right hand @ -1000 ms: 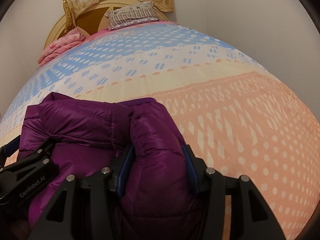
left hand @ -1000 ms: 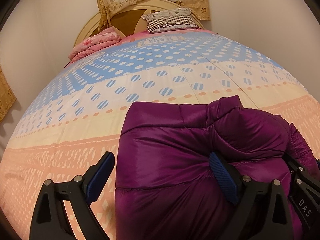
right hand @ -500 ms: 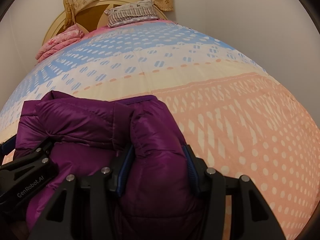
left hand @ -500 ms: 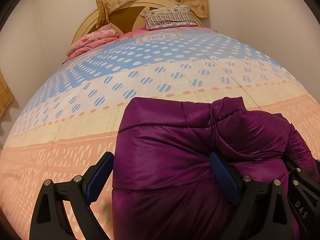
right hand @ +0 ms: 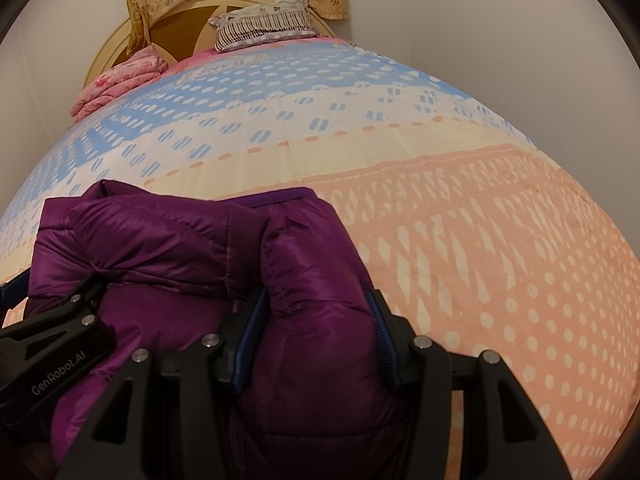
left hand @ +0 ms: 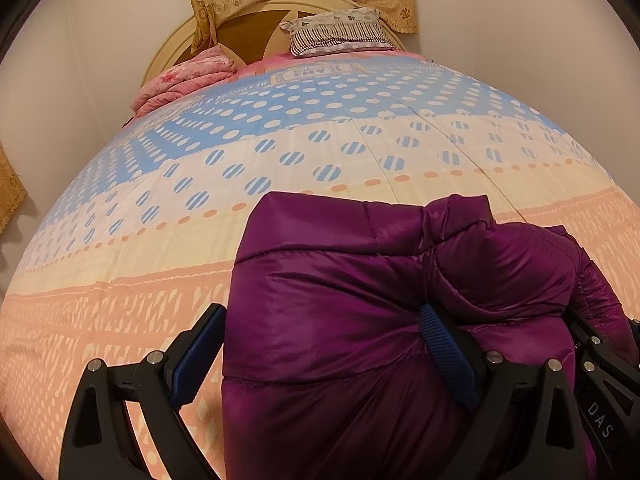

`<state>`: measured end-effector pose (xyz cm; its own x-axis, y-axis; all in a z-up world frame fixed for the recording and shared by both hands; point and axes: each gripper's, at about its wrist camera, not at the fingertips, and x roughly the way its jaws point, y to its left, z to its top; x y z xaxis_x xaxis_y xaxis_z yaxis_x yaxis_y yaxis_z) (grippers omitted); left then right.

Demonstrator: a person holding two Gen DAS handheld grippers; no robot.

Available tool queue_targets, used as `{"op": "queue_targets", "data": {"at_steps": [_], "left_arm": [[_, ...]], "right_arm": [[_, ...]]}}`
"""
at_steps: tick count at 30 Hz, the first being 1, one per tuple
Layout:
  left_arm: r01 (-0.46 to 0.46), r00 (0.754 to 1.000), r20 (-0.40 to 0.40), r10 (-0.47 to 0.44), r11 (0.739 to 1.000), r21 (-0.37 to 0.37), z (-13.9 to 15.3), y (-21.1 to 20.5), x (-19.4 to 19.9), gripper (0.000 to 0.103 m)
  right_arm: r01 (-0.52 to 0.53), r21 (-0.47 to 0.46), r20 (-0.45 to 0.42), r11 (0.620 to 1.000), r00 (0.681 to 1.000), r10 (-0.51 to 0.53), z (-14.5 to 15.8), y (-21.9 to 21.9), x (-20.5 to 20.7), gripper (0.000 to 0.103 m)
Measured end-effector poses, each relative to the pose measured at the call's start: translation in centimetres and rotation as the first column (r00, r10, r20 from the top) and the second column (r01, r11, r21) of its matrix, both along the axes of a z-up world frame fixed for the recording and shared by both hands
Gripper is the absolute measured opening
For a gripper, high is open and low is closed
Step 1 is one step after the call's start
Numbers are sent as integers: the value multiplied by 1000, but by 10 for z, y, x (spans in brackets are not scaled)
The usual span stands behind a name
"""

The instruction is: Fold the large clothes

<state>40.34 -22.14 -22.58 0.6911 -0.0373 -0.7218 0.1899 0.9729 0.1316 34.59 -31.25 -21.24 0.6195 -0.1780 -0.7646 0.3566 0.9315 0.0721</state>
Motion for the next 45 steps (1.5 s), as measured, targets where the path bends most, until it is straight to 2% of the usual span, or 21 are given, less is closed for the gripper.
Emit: {"op": "queue_targets", "data": {"at_steps": [5,7,10,11,13,20,23,30,34,36,45], "left_arm": [[27,999,-36,-27,1000,0,6,5,-6,97],[56,998,-22,-58,997,-58,21,21,-30,97],[72,997,33,-68,986,-147,37,50,-73,97],[81,996,36,-76,980,-180,35,59,-86,97],[77,997,6,-77,980,-184,22,62,-96,97],[70,997,-29,-78,975,-210,3,61,-91,100],[69,997,-21,-76,972,-223,-1,61,-90,101],[74,997,-19,-80,968,-241,-5,57,-90,101],[89,995,-26,-99,965,-247,-6,54,-85,101],[96,994,-31,-107,962,-254,-6,54,-85,101],[120,990,-42,-137,953,-278,-6,53,-84,98]], "right_arm": [[-5,25,6,1000,1000,5,1,-2,-2,55],[-9,56,21,998,1000,8,9,-5,-15,56],[-22,76,100,997,995,14,29,-2,-54,65],[-23,81,121,996,993,13,32,-1,-65,67],[-22,61,137,998,990,14,32,2,-80,69],[-21,70,101,997,995,14,6,5,-76,72],[-11,129,103,992,995,-2,-2,-5,-75,77],[-20,132,108,991,994,6,-3,-4,-81,78],[-35,136,110,990,994,20,-4,-5,-79,74],[-61,139,118,988,992,45,-4,-2,-80,64],[-105,183,125,978,989,83,-7,-3,-76,58]]}}
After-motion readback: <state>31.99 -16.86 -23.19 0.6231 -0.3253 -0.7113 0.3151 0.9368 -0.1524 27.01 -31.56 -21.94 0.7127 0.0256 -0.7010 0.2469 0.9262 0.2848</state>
